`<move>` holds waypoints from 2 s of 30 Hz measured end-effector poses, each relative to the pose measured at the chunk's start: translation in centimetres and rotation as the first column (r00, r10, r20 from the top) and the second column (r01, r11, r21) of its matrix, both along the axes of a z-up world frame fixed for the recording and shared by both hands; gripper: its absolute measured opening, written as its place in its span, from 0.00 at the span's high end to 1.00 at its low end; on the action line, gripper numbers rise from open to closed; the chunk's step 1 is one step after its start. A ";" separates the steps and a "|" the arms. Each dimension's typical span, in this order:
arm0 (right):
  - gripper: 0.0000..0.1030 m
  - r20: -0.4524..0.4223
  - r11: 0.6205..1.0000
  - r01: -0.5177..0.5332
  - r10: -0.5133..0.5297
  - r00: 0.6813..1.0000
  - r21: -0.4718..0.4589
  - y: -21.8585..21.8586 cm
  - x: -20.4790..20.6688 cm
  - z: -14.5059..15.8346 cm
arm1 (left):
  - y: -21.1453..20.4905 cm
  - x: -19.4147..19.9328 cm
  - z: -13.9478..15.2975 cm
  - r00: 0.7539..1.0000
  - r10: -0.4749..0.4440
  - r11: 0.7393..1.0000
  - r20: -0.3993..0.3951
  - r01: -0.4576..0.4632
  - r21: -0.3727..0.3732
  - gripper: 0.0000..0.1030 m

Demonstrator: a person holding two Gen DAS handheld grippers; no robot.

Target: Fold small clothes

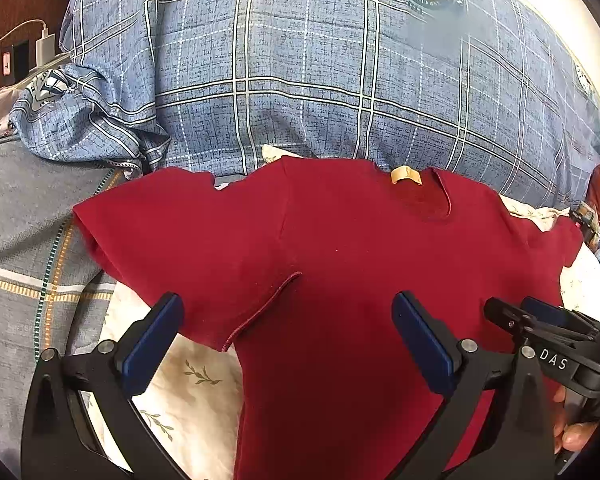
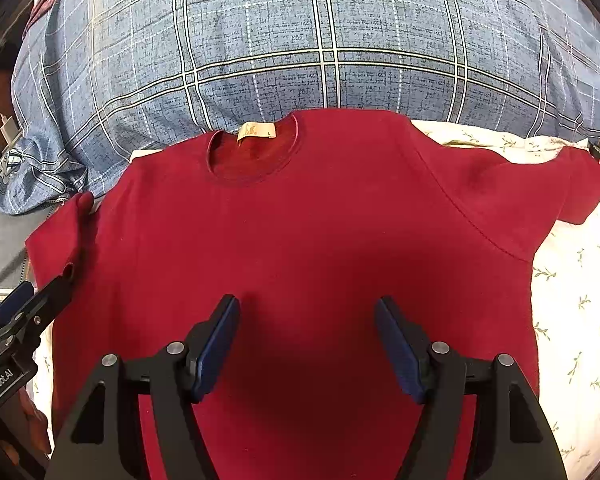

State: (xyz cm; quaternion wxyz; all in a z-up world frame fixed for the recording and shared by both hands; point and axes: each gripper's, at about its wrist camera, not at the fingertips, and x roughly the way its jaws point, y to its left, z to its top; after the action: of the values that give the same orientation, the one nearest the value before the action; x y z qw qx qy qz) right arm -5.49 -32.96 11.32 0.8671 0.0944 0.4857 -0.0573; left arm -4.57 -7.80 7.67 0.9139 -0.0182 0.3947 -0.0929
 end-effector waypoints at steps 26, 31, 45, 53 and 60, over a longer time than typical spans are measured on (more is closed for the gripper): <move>0.30 -0.011 0.999 -0.037 0.037 0.999 0.011 1.2 0.2 -0.1 | 0.1 0.0 0.1 1.000 0.013 1.000 0.012 -0.013 0.001 0.00; 0.30 -0.013 0.999 -0.049 0.050 0.999 0.020 1.6 0.2 -0.3 | 0.2 0.0 0.1 1.000 0.015 1.000 0.015 -0.015 0.006 0.00; 0.35 0.097 0.906 -0.361 0.348 0.932 0.220 8.1 2.7 1.8 | 7.5 0.8 3.9 0.966 0.226 0.971 0.128 -0.233 0.049 0.00; 0.47 0.109 0.826 -0.386 0.376 0.920 0.410 14.1 7.6 -0.8 | 13.3 2.0 3.7 0.915 0.397 0.917 0.068 -0.392 -0.075 0.00; 0.96 0.200 0.833 -0.429 0.381 0.903 0.350 13.4 9.1 3.3 | 14.7 1.9 4.1 0.889 0.447 0.894 0.097 -0.443 -0.065 0.00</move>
State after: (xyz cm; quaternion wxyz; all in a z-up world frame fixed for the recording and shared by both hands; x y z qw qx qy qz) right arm 3.63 -19.59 14.61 0.8515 0.1614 0.4425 0.2303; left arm -2.69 6.86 11.77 0.9305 -0.1219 0.3275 0.1099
